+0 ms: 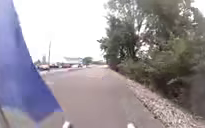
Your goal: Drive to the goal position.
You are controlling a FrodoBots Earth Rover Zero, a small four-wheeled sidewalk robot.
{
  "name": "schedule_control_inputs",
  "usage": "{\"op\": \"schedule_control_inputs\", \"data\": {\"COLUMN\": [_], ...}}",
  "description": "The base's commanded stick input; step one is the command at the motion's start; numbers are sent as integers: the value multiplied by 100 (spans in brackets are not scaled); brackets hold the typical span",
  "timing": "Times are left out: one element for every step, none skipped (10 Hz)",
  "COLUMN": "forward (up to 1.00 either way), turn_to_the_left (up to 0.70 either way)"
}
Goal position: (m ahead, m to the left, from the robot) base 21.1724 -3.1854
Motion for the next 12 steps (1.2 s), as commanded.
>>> {"op": "schedule_control_inputs", "data": {"forward": [60,60,60,60,60,60,60,60,60,60,60,60], "turn_to_the_left": [15,15,15,15,15,15,15,15,15,15,15,14]}}
